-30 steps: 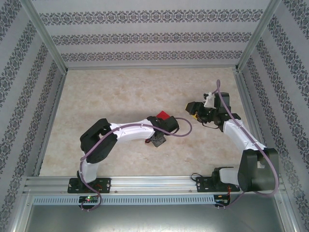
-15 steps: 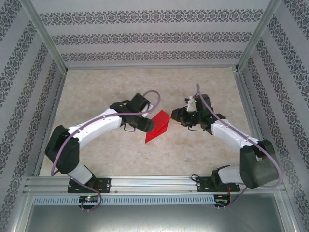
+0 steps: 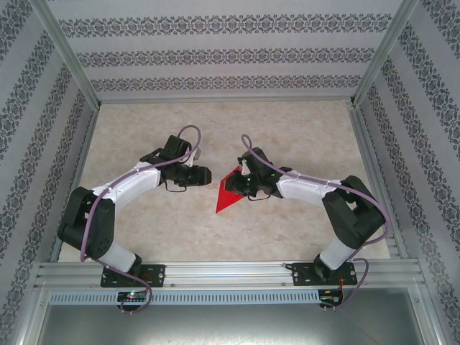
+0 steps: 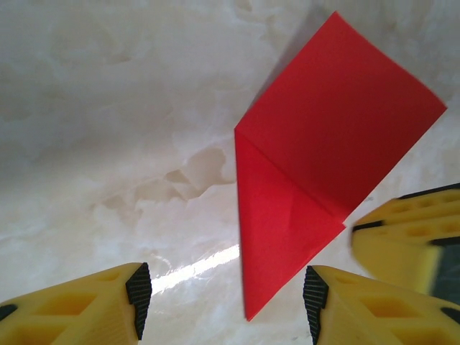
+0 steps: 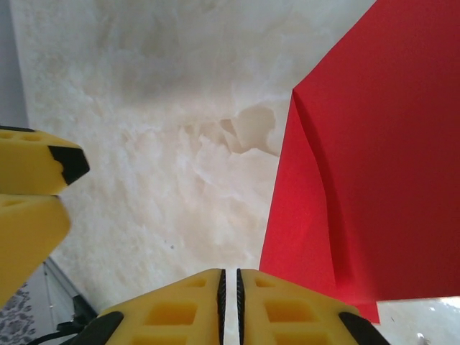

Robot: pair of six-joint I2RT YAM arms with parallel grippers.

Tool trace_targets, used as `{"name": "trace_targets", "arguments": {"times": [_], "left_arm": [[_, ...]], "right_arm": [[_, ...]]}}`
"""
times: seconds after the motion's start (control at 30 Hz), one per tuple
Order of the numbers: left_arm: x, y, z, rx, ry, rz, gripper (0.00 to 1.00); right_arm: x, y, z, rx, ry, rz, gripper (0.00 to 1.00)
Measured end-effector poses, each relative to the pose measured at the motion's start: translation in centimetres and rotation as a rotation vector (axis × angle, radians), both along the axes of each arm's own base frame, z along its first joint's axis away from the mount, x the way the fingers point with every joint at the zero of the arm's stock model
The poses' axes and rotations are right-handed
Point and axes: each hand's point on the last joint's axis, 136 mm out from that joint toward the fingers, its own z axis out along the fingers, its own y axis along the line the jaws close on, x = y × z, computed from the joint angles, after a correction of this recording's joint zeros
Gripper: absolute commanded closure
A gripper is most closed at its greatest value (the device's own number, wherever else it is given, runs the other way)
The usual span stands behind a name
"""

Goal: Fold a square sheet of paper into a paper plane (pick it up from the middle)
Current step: Turn over the paper at the center of the table, then fold the wing for the fifth time at the center of the table.

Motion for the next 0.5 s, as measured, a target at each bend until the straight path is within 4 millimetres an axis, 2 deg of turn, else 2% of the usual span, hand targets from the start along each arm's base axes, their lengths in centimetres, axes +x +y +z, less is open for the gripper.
{"name": "trace_targets", "arguments": {"times": [0.2, 0.5], "left_arm": [[0.3, -0.6, -0.9, -0.034, 0.023, -0.004, 0.39], [0.2, -0.8, -2.0, -0.042, 0.059, -0.014, 0.39]], "right_arm": [[0.1, -0.5, -2.0, -0.059, 0.023, -0.018, 0.88], [-0.2, -1.2, -4.0, -0.115, 0.061, -0.03, 0.9]]}}
